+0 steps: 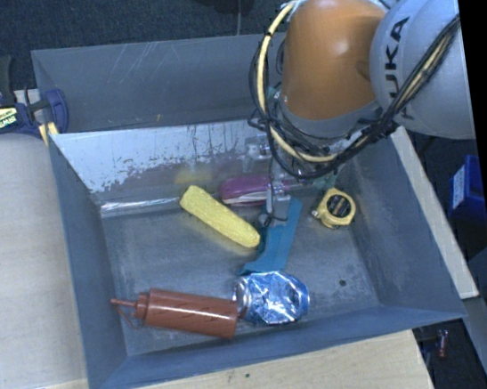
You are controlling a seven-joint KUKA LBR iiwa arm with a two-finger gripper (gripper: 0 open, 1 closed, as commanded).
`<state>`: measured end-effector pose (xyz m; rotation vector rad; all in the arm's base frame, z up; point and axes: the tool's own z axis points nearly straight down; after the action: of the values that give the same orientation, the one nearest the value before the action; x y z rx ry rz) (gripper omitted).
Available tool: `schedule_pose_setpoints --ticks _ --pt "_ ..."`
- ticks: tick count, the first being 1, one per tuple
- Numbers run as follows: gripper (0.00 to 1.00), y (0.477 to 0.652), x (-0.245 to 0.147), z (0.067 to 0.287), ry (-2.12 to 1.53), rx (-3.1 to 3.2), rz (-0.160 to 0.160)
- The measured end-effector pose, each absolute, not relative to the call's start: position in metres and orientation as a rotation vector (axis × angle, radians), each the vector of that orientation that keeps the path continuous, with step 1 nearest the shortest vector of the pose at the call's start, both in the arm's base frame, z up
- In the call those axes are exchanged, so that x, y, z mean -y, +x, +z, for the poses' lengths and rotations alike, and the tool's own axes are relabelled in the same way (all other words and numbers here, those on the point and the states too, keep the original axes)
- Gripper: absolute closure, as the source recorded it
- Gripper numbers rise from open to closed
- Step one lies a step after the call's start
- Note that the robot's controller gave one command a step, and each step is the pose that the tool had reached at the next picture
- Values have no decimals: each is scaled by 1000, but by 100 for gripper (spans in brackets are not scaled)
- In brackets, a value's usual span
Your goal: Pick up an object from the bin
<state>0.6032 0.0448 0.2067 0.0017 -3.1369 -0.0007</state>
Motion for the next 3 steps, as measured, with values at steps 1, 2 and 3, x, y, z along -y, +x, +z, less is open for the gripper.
schedule_pose_setpoints --ticks 1,2,3 --pt "0 605 -44 212 0 3146 -1" --pt "0 597 -74 79 -257 3138 -4" --pt "0 604 -70 151 -293 3150 -5"
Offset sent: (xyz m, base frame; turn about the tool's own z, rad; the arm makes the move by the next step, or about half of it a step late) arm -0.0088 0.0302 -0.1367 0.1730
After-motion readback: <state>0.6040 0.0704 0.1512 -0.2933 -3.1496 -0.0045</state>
